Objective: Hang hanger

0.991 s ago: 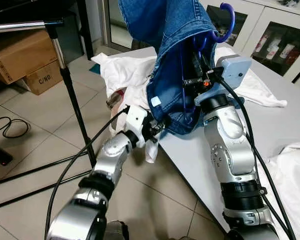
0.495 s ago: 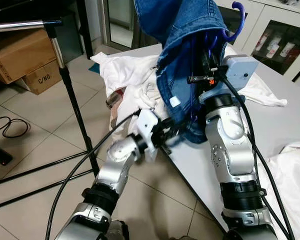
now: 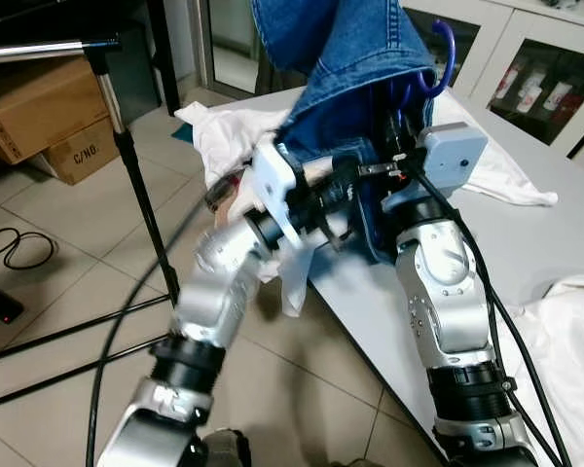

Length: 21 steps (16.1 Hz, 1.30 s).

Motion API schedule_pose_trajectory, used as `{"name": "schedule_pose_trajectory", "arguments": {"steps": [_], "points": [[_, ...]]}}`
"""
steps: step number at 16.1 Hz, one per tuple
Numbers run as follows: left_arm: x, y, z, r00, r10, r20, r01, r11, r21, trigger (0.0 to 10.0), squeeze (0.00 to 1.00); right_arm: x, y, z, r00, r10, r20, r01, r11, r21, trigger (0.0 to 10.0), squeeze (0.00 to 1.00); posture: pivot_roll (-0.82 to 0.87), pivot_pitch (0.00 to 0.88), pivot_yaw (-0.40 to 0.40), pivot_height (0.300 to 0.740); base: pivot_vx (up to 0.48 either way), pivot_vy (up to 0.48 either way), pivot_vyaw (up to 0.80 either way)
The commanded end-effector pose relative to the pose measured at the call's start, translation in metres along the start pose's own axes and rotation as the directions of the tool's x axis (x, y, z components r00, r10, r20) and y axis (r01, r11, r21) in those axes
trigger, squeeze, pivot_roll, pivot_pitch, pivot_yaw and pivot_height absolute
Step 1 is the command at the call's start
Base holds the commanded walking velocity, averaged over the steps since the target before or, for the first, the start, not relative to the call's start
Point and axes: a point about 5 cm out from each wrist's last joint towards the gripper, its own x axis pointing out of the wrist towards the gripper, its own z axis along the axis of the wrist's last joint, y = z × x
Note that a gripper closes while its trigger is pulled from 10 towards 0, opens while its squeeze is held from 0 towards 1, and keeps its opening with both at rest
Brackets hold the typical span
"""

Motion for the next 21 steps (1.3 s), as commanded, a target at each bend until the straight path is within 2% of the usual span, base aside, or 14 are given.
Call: {"name": "schedule_pose_trajectory", "arguments": {"steps": [1,3,8,12,14,16,17,21], "points": [[0.002,0.000,0.005,1.000,-0.003,0.017,0.003,1.000,0.002,0.0,0.00,-0.003,-0.003,-0.002,1.000,-0.002,0.000,0.002,1.000,-0.010,10.0,0.00,0.08,0.031,-0.043,0.740,0.000,0.000,0.00],[-0.008,0.016,0.012,0.998,0.069,0.004,-0.069,0.997,0.040,0.0,0.00,-0.007,-0.003,-0.006,0.999,0.039,-0.034,-0.039,0.999,-0.001,10.0,0.00,0.07,0.031,-0.042,0.740,0.000,0.000,0.00],[-0.021,0.035,0.024,0.987,0.161,0.013,-0.162,0.983,0.082,0.0,0.00,-0.017,-0.004,-0.015,0.973,0.173,-0.152,-0.172,0.985,0.017,10.0,0.00,0.08,0.032,-0.047,0.740,0.000,0.000,0.00],[-0.017,0.032,0.029,0.987,0.155,0.038,-0.158,0.982,0.103,0.0,0.00,-0.021,-0.001,-0.024,0.901,0.325,-0.287,-0.353,0.934,-0.050,10.0,0.00,0.07,0.032,-0.048,0.740,0.000,0.000,0.00],[-0.013,0.032,0.032,0.987,0.155,0.047,-0.161,0.977,0.138,0.0,0.00,-0.023,0.005,-0.022,0.854,0.413,-0.317,-0.444,0.896,-0.028,10.0,0.00,0.07,0.029,-0.050,0.740,0.000,0.000,0.00],[-0.013,0.034,0.033,0.986,0.161,0.047,-0.167,0.976,0.142,0.0,0.00,-0.024,0.007,-0.021,0.831,0.448,-0.331,-0.481,0.876,-0.022,10.0,0.00,0.07,0.028,-0.051,0.740,0.000,0.000,0.00],[-0.016,0.036,0.033,0.984,0.172,0.044,-0.177,0.973,0.149,0.0,0.00,-0.025,0.009,-0.020,0.799,0.490,-0.350,-0.532,0.846,-0.029,10.0,0.00,0.07,0.027,-0.051,0.740,0.000,0.000,0.00],[-0.018,0.035,0.032,0.983,0.180,0.036,-0.184,0.967,0.178,0.0,0.00,-0.026,0.003,-0.024,0.751,0.500,-0.432,-0.579,0.813,-0.067,10.0,0.00,0.08,0.027,-0.055,0.740,0.000,0.000,0.00]]}}
